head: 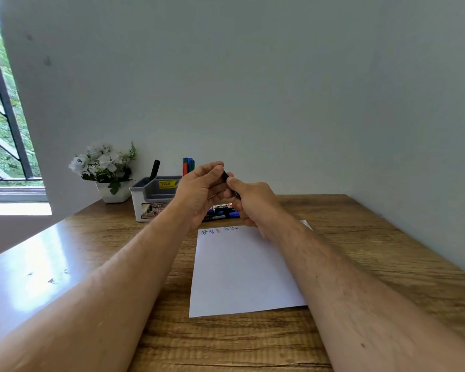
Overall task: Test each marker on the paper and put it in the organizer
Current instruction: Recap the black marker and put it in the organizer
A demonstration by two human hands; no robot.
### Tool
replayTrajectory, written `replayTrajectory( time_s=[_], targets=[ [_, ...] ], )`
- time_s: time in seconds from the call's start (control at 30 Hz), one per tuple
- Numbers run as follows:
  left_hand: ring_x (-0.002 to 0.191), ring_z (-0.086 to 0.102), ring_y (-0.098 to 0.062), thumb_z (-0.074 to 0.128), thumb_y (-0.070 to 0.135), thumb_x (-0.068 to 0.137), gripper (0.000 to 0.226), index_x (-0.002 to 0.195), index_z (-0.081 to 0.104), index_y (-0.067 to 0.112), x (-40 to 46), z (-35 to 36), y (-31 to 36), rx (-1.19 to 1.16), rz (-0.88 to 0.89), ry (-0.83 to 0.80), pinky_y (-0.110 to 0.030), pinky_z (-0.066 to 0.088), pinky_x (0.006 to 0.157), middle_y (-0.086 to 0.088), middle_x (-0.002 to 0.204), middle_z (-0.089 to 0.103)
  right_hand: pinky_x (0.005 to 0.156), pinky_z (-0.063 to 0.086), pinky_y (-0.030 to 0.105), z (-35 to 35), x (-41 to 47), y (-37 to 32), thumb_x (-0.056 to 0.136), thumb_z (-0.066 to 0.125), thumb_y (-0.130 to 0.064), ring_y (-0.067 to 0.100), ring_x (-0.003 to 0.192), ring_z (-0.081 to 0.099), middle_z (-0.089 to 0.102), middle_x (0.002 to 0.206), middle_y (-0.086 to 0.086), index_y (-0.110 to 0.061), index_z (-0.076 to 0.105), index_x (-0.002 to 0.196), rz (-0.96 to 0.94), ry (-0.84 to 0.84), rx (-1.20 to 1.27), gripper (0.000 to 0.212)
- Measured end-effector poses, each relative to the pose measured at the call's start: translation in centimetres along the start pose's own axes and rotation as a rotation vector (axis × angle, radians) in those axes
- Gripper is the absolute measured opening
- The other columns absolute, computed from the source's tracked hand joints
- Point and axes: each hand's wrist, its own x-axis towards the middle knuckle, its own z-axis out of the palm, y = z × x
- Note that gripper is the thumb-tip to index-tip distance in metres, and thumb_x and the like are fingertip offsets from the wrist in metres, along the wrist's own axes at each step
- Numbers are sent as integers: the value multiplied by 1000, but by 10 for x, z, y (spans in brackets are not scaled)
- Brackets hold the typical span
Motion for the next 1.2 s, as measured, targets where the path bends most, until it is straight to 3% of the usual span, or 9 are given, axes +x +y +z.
replayTrajectory(
  time_s=[0.13,0.37,0.57,0.7,0.8,0.87,0.93,1.0,1.2],
  targets=[
    [86,72,-20,68,20,90,23,111,67,12,2,1,0,44,42,51,-32,59,78,-10,99,76,37,27,18,-2,0,2,94,56,-57,10,30,32,45,43,-6,-16,66,72,20,5,-19,47],
    [93,73,-21,62,18,95,14,109,65,16,8,1,0,38,131,167,-30,55,76,-7,97,76,44,30,24,-15,1,6,84,60,-45,14,45,39,47,53,-4,-19,61,55,84,37,-152,39],
    [90,74,-20,56,18,98,13,109,63,17,9,-5,4,80,61,155,-29,58,73,-6,93,77,42,27,23,-26,3,5,84,52,-35,14,46,33,44,59,-1,-14,66,63,163,56,-105,33],
    [84,74,-21,45,14,100,21,109,64,12,4,-2,-1,322,-47,56,-30,60,70,-8,88,77,39,28,19,-27,3,7,84,47,-27,14,42,34,46,54,0,-7,74,76,182,53,-26,35],
    [69,69,-17,40,9,100,24,101,64,12,0,5,-9,534,-39,55,-29,58,63,-6,75,70,37,36,20,-26,2,10,79,59,-17,14,36,42,57,50,3,-4,73,78,152,44,16,19],
    [59,60,-17,36,7,97,25,98,60,14,-1,9,-13,649,-37,82,-30,53,57,-3,64,61,38,43,21,-25,0,11,83,63,-11,14,36,49,65,55,7,-3,71,86,109,23,45,11],
    [53,49,-15,35,5,91,26,92,57,19,-3,10,-13,804,-6,83,-27,43,48,0,61,53,41,50,24,-22,-1,11,87,61,-2,15,40,56,70,67,12,-10,69,99,59,-8,92,16],
    [54,45,-12,37,4,87,25,87,54,23,-7,8,-8,925,23,53,-25,35,47,2,65,50,46,55,28,-22,0,8,87,56,4,16,44,62,71,79,14,-17,69,103,2,-15,96,29],
    [69,57,-15,50,9,77,20,84,57,26,-20,4,6,1264,3,-199,-26,41,54,0,77,61,44,55,28,-35,-4,2,92,44,-4,23,55,71,76,90,19,-9,71,98,2,-37,212,28]
  ],
)
